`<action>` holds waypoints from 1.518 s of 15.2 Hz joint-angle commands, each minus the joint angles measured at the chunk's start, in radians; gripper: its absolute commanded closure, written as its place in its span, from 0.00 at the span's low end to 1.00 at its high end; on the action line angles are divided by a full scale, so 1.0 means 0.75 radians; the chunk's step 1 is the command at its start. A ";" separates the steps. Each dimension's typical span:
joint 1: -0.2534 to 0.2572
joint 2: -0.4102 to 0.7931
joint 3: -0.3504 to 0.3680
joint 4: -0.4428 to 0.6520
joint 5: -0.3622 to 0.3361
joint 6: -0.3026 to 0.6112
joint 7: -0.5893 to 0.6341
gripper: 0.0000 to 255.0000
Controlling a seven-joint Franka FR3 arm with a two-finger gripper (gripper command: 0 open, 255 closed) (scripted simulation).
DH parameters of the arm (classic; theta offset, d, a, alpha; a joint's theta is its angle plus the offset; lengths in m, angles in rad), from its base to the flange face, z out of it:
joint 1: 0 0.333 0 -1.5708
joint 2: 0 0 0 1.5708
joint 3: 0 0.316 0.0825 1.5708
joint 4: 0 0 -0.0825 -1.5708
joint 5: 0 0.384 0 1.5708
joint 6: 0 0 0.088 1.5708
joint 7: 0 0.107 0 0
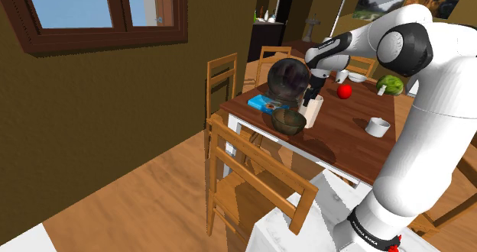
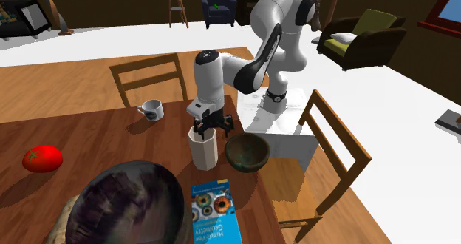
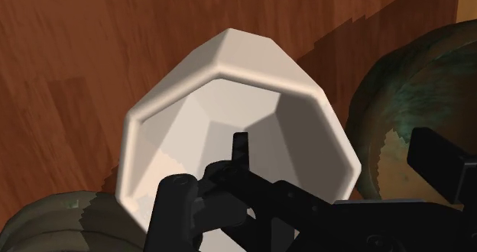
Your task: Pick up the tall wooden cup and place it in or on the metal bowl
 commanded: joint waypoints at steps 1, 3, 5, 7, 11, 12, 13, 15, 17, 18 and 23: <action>0.000 0.000 0.000 0.000 0.000 0.000 0.000 0.00; 0.000 0.000 0.000 0.000 0.000 0.000 0.000 1.00; 0.000 0.000 0.000 0.000 0.000 0.000 0.000 1.00; 0.000 0.000 0.000 0.000 0.000 0.000 0.000 1.00; 0.000 0.000 0.000 0.000 0.000 0.000 0.000 1.00; 0.001 -0.008 -0.001 0.009 -0.005 -0.016 0.004 1.00; 0.002 -0.015 -0.003 0.018 -0.010 -0.032 0.007 1.00; 0.004 -0.030 -0.005 0.038 -0.019 -0.064 0.013 1.00; 0.006 -0.043 -0.007 0.059 -0.028 -0.096 0.019 1.00; 0.007 -0.049 -0.008 0.070 -0.032 -0.112 0.022 1.00; 0.010 -0.076 -0.011 0.129 -0.049 -0.195 0.034 1.00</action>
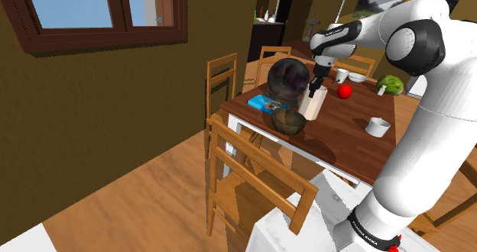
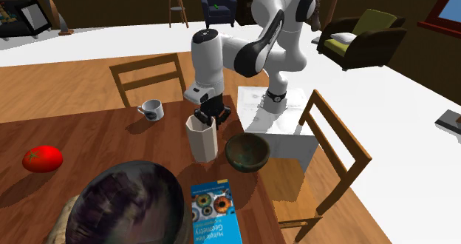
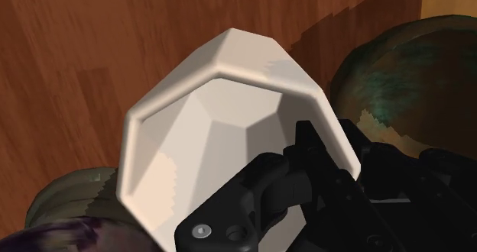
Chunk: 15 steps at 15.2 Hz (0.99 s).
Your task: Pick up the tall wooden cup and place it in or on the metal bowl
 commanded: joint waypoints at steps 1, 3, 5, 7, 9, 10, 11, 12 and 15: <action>0.000 -0.004 -0.001 0.031 -0.003 -0.034 0.004 1.00; 0.001 -0.012 -0.002 0.058 -0.009 -0.068 0.007 1.00; 0.001 -0.019 -0.003 0.086 -0.013 -0.102 0.011 1.00; 0.001 -0.025 -0.003 0.115 -0.017 -0.136 0.014 1.00; 0.001 -0.029 -0.004 0.146 -0.020 -0.171 0.016 1.00; 0.001 -0.031 -0.005 0.162 -0.021 -0.188 0.017 1.00; 0.001 -0.032 -0.005 0.179 -0.022 -0.206 0.018 1.00; 0.000 -0.033 -0.005 0.195 -0.023 -0.223 0.018 1.00; -0.001 -0.034 -0.007 0.248 -0.024 -0.277 0.020 1.00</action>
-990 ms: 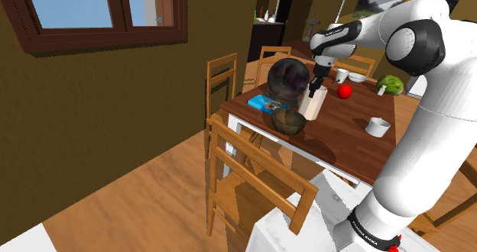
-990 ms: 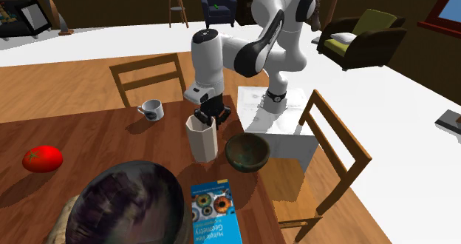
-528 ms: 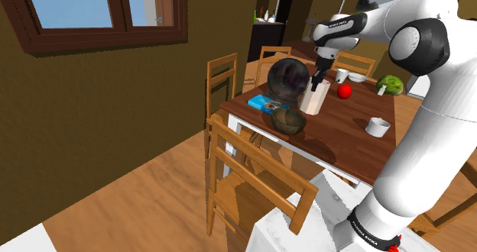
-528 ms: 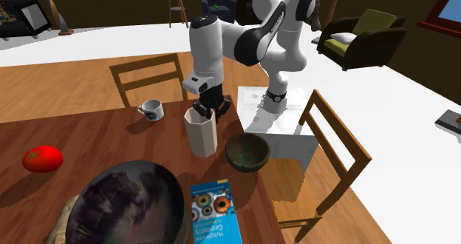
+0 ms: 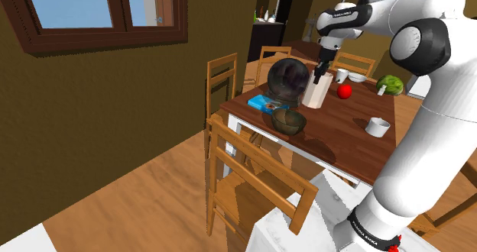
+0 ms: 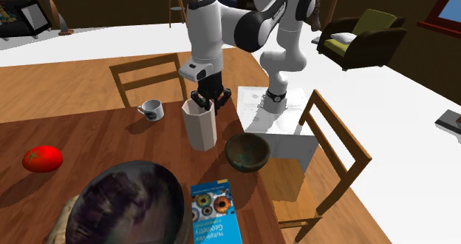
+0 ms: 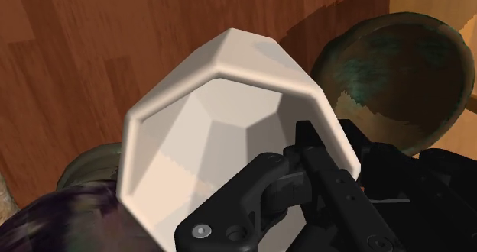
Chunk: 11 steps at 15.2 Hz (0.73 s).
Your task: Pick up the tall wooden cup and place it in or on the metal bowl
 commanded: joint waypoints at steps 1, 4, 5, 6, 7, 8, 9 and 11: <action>-0.001 0.000 -0.001 0.042 -0.001 -0.042 0.001 1.00; -0.004 0.003 -0.002 0.099 0.000 -0.096 0.001 1.00; -0.005 0.005 -0.003 0.120 0.001 -0.115 0.001 1.00; -0.005 0.005 -0.003 0.127 0.001 -0.122 0.001 1.00; 0.016 -0.028 0.008 0.105 -0.016 -0.127 0.035 1.00; 0.038 -0.060 0.020 0.083 -0.032 -0.133 0.070 1.00; 0.058 -0.091 0.034 0.064 -0.047 -0.140 0.104 1.00; 0.096 -0.147 0.062 0.031 -0.073 -0.156 0.173 1.00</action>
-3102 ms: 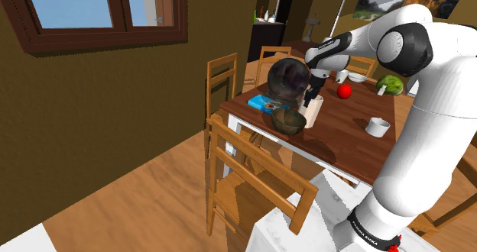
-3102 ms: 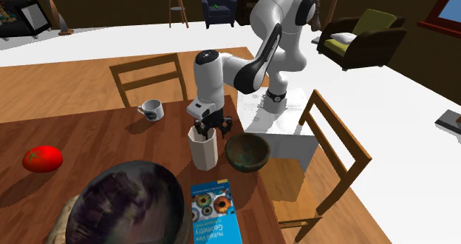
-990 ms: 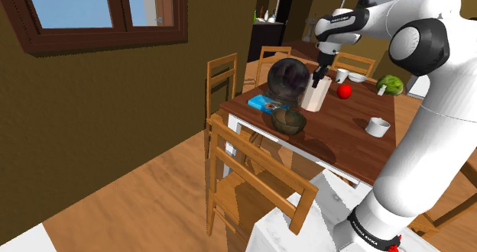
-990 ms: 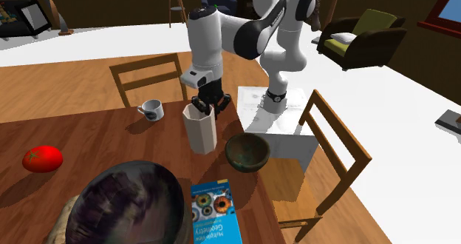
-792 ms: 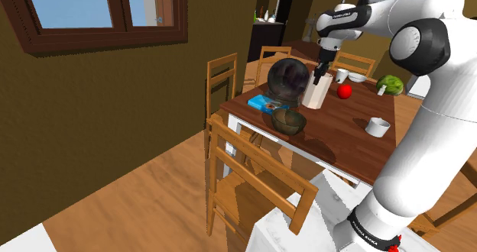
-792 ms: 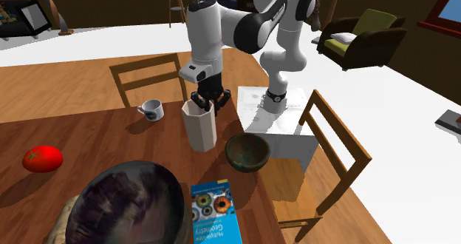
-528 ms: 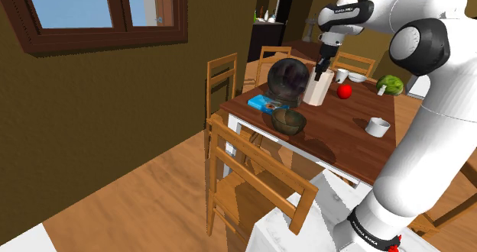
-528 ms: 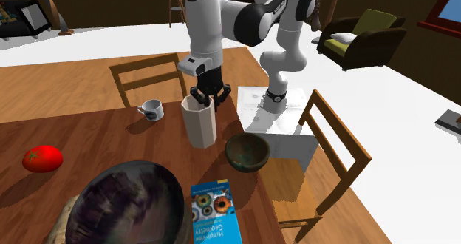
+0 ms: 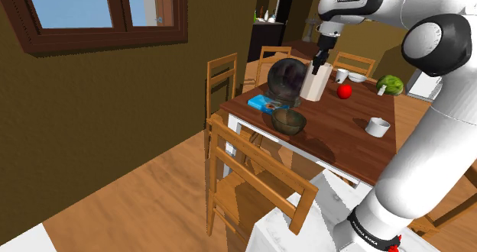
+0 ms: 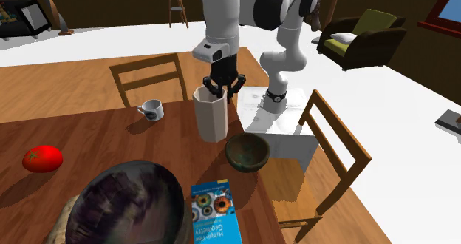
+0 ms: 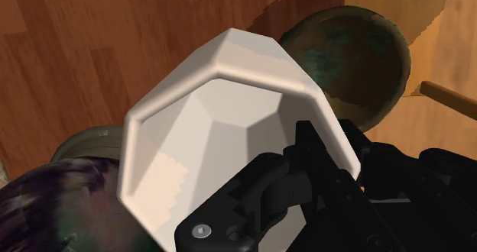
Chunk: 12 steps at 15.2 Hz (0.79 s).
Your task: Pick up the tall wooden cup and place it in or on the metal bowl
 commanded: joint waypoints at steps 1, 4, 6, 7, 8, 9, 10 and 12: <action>0.045 -0.071 0.035 -0.054 -0.033 -0.007 0.083 1.00; 0.093 -0.139 0.085 -0.085 -0.060 -0.038 0.185 1.00; 0.123 -0.177 0.120 -0.096 -0.073 -0.061 0.251 1.00; 0.137 -0.194 0.139 -0.100 -0.077 -0.073 0.284 1.00; 0.152 -0.209 0.157 -0.101 -0.081 -0.086 0.317 1.00; 0.166 -0.222 0.175 -0.101 -0.083 -0.099 0.350 1.00; 0.176 -0.231 0.190 -0.100 -0.085 -0.109 0.374 1.00; 0.175 -0.240 0.191 -0.146 -0.087 -0.071 0.376 1.00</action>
